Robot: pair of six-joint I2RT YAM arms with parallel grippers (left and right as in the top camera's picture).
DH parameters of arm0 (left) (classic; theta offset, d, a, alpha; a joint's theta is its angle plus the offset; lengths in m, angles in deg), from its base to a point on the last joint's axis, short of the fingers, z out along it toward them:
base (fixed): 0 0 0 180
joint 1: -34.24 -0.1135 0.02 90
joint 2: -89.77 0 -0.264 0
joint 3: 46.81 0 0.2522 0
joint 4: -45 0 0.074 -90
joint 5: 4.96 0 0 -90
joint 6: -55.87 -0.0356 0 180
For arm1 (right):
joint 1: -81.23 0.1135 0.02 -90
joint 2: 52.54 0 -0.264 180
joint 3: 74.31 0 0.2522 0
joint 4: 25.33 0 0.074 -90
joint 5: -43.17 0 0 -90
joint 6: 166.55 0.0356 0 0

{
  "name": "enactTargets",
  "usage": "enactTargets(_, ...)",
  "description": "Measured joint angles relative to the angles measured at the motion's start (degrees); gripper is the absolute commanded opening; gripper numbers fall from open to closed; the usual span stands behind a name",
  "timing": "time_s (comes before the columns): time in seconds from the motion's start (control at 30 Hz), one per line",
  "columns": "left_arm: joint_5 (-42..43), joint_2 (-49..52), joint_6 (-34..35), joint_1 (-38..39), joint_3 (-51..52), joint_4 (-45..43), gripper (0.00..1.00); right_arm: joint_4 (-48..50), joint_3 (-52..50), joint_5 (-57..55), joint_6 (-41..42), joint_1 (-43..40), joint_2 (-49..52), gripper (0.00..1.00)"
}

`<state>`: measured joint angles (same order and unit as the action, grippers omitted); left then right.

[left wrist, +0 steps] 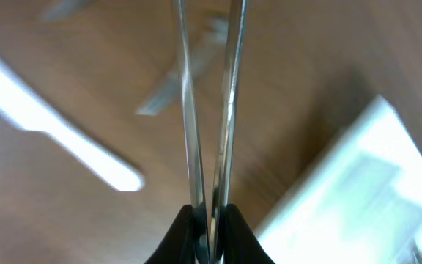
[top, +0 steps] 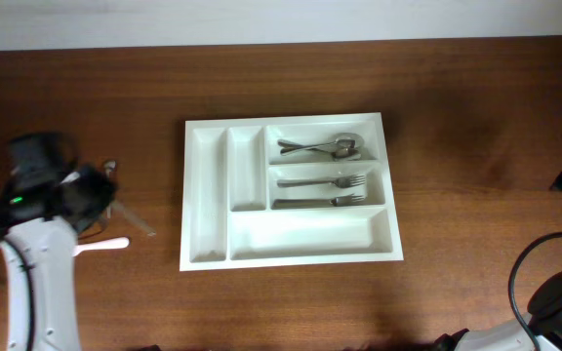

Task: Pack container
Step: 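Carry the tongs right over the tray with the left gripper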

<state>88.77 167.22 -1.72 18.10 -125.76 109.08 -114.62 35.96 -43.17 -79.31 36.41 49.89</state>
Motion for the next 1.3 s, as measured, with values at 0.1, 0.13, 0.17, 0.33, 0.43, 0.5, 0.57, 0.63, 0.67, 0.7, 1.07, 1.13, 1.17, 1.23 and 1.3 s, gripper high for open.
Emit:
enactTargets(0.1,0.6,0.0,-2.3,9.4,-0.4,-2.2,0.02,0.0,0.0,0.0,0.0,0.0,0.0,0.99)
enactTargets(0.13,0.7,0.0,-3.1,12.1,-0.5,-2.8,0.02,0.0,0.0,0.0,0.0,0.0,0.0,0.99)
enactTargets(0.17,0.8,0.0,-3.9,15.1,-0.5,-3.5,0.01,0.0,0.0,0.0,0.0,0.0,0.0,0.99)
enactTargets(0.33,1.0,0.0,-8.0,28.6,-0.5,-9.3,0.02,0.0,0.0,0.0,0.0,0.0,0.0,0.99)
enactTargets(0.43,1.0,0.0,-10.2,34.4,-0.5,-12.0,0.04,0.0,0.0,0.0,0.0,0.0,0.0,0.99)
enactTargets(0.5,1.0,0.0,-11.8,37.7,-0.5,-12.9,0.04,0.0,0.0,0.0,0.0,0.0,0.0,0.99)
enactTargets(0.57,1.0,0.0,-13.7,40.4,-0.5,-12.9,0.04,0.0,0.0,0.0,0.0,0.0,0.0,0.99)
enactTargets(0.63,1.0,0.4,-16.3,42.7,-0.5,-12.9,0.04,0.0,0.0,0.0,0.0,0.0,0.0,0.99)
enactTargets(0.67,1.0,0.7,-17.8,43.6,-0.5,-12.9,0.04,0.0,0.0,0.0,0.0,0.0,0.0,0.99)
enactTargets(0.7,1.0,1.3,-19.5,44.5,-0.5,-12.9,0.04,0.0,0.0,0.0,0.0,0.0,0.0,0.99)
enactTargets(1.07,0.8,9.3,-40.6,48.8,-0.5,-12.9,0.05,0.0,0.0,0.0,0.0,0.0,0.0,0.99)
enactTargets(1.13,0.8,10.0,-45.0,48.9,-0.5,-13.0,0.06,0.0,0.0,0.0,0.0,0.0,0.0,0.99)
enactTargets(1.17,0.8,10.1,-47.4,48.9,-0.5,-13.1,0.06,0.0,0.0,0.0,0.0,0.0,0.0,0.99)
enactTargets(1.23,0.8,10.2,-51.2,49.2,-0.5,-13.7,0.06,0.0,0.0,0.0,-0.1,0.0,0.0,0.99)
enactTargets(1.3,0.8,10.2,-54.8,49.8,-0.5,-14.6,0.06,0.0,0.0,0.0,0.0,0.0,0.0,0.99)
